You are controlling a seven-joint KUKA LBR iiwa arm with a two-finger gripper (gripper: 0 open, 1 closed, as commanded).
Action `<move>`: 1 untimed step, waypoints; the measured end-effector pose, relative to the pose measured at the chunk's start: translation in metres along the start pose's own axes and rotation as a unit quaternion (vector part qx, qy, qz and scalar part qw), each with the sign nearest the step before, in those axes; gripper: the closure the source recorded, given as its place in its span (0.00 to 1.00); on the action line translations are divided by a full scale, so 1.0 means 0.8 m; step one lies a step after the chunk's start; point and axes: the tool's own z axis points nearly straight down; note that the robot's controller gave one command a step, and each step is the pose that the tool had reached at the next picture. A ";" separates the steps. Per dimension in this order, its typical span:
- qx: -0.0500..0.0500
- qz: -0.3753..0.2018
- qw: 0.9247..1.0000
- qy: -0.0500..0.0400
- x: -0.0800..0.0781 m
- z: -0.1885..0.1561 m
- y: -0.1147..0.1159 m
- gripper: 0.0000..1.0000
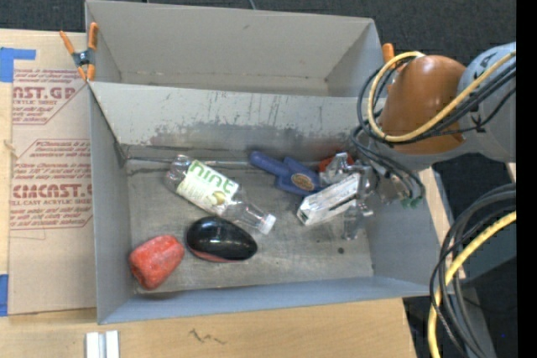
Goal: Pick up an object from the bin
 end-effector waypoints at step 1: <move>0.001 0.002 1.000 -0.007 -0.005 0.055 -0.001 0.00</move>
Offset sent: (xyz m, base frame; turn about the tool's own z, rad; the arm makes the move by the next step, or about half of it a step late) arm 0.0031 -0.0105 -0.0466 0.0705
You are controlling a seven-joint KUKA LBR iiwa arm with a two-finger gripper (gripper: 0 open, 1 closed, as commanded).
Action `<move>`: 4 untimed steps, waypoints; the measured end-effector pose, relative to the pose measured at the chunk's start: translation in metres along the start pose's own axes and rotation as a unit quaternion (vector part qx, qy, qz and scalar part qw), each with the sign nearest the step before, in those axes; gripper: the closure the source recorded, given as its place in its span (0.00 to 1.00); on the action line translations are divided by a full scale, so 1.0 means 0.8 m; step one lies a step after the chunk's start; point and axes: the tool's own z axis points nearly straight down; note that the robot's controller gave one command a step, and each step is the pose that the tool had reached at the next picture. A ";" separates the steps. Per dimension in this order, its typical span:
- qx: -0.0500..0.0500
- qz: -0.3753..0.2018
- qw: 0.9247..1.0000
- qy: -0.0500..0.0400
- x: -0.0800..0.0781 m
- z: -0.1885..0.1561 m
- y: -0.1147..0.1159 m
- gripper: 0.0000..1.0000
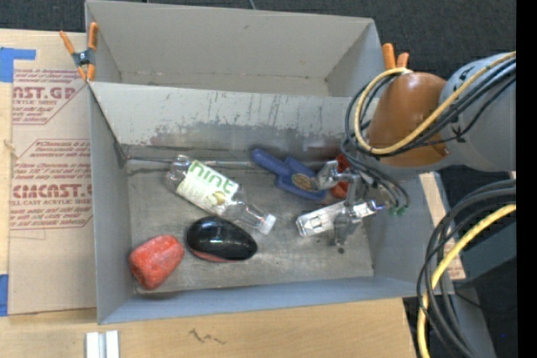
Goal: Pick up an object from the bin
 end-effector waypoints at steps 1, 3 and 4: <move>-0.002 0.031 1.000 -0.001 -0.006 -0.006 -0.008 1.00; -0.002 0.031 1.000 -0.001 -0.005 -0.010 -0.008 1.00; -0.003 0.030 1.000 0.007 -0.003 -0.029 -0.007 1.00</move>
Offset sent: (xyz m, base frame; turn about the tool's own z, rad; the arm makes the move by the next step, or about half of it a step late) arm 0.0000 0.0000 0.0000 0.0000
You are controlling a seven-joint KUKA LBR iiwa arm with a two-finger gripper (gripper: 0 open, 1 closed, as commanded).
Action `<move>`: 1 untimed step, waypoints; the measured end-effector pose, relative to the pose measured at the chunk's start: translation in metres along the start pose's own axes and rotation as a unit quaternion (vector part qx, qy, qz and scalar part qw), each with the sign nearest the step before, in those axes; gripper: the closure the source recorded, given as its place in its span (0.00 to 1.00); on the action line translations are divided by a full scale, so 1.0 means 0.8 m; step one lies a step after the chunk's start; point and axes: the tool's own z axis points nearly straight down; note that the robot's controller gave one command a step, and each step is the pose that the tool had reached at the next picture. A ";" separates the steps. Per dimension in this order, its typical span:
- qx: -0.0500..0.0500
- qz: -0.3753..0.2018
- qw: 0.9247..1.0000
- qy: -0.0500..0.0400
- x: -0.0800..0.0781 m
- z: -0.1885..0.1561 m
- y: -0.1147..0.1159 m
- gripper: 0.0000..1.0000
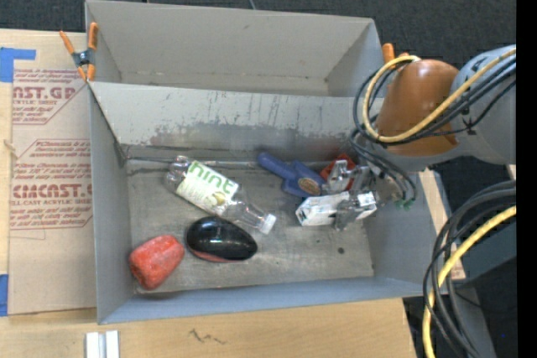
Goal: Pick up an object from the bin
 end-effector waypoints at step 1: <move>0.001 0.000 1.000 0.000 -0.001 -0.016 0.000 1.00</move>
Offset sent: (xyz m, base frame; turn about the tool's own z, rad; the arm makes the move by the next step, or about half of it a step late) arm 0.0000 0.0001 0.0259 0.0000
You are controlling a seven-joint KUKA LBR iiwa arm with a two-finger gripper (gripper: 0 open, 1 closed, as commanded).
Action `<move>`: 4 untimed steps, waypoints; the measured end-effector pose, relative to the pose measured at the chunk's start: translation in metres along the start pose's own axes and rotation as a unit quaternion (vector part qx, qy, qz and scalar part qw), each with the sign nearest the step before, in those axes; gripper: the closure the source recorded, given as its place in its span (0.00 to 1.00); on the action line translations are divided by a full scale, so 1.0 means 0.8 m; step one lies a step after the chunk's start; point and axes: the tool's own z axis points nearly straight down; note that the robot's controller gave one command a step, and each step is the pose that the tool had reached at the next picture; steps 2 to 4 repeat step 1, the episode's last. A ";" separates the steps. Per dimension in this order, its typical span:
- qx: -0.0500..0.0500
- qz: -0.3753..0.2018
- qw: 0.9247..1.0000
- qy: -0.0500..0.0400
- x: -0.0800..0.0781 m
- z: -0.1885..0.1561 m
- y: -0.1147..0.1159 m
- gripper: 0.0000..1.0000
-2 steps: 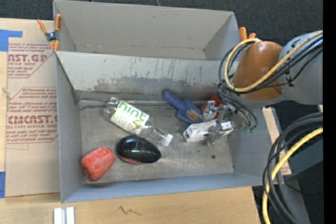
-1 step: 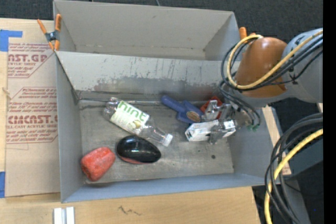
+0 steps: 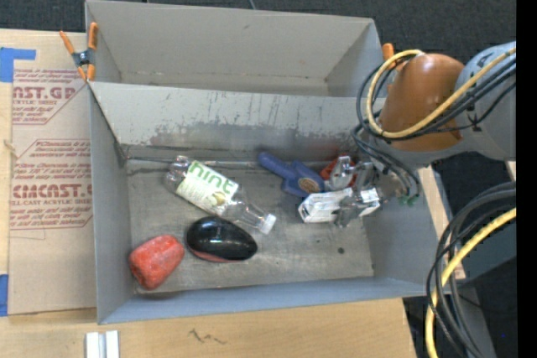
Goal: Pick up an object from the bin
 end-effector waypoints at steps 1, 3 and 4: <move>0.000 0.000 1.000 0.000 0.000 -0.013 0.000 1.00; 0.000 0.000 1.000 0.000 0.000 -0.013 0.000 1.00; 0.000 0.000 1.000 0.000 0.000 -0.013 0.000 1.00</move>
Offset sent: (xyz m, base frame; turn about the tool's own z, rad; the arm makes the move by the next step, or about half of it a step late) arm -0.0001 -0.0001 0.0218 0.0000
